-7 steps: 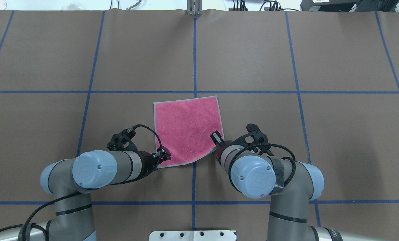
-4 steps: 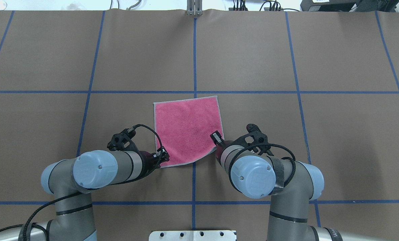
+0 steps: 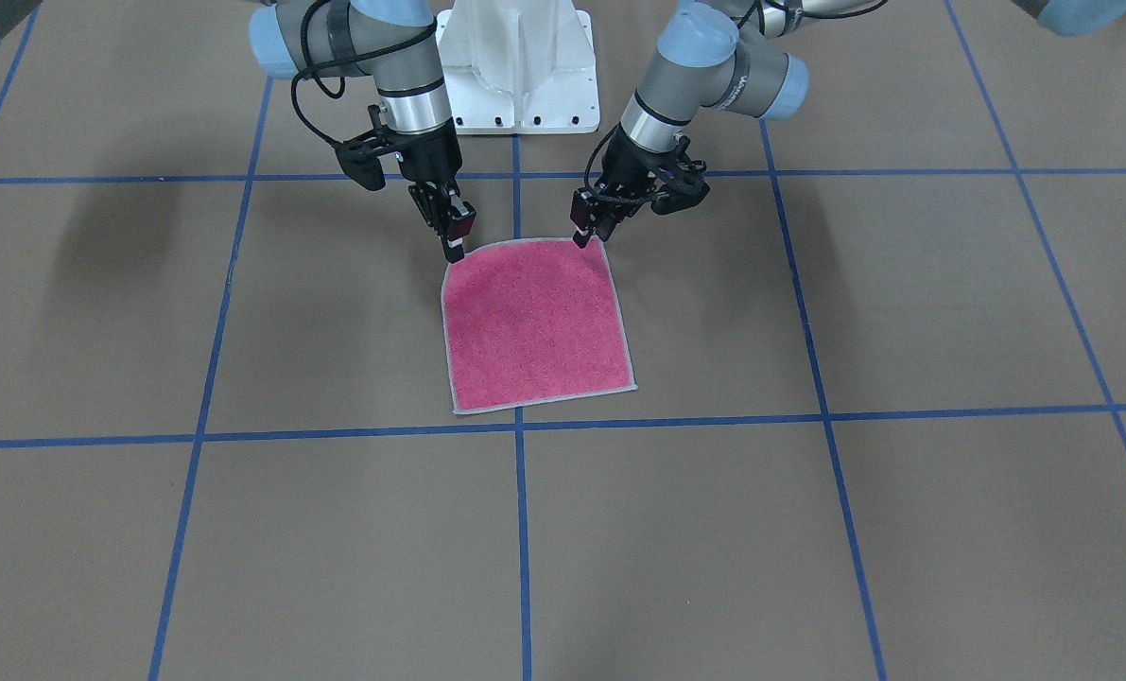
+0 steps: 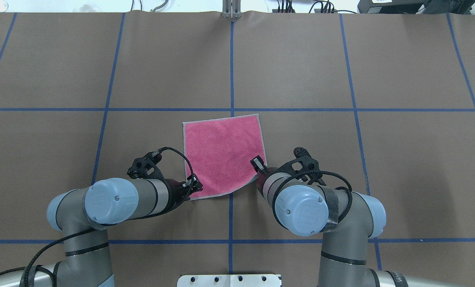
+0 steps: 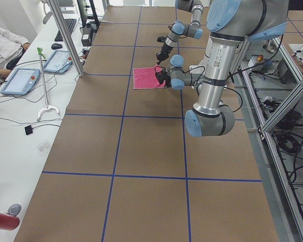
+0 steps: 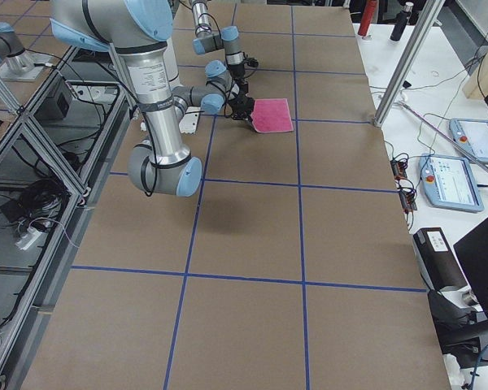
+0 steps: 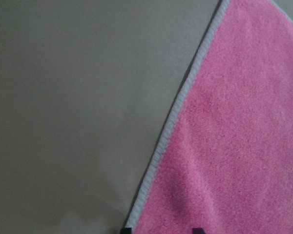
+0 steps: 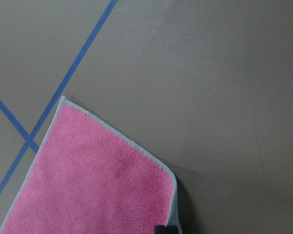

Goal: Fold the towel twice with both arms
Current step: 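Hold the near towel corners pinched with both grippers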

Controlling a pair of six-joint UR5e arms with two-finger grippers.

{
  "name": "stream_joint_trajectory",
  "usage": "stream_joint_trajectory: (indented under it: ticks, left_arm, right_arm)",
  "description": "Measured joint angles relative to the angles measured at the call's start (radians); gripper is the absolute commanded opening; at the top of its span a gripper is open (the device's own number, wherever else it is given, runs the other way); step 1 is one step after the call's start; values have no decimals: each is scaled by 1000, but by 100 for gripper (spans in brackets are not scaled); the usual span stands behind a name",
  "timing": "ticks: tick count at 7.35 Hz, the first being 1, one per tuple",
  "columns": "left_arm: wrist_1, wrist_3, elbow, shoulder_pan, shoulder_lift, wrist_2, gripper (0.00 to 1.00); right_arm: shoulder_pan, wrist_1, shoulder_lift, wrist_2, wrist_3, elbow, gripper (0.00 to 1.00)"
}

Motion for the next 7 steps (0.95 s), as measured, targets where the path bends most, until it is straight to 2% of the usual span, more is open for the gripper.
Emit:
stream_joint_trajectory:
  ticks: [7]
  left_arm:
    - [100,21,-13,6,-14,-1,51]
  right_arm:
    - [0,0,-2,0,1,-1,0]
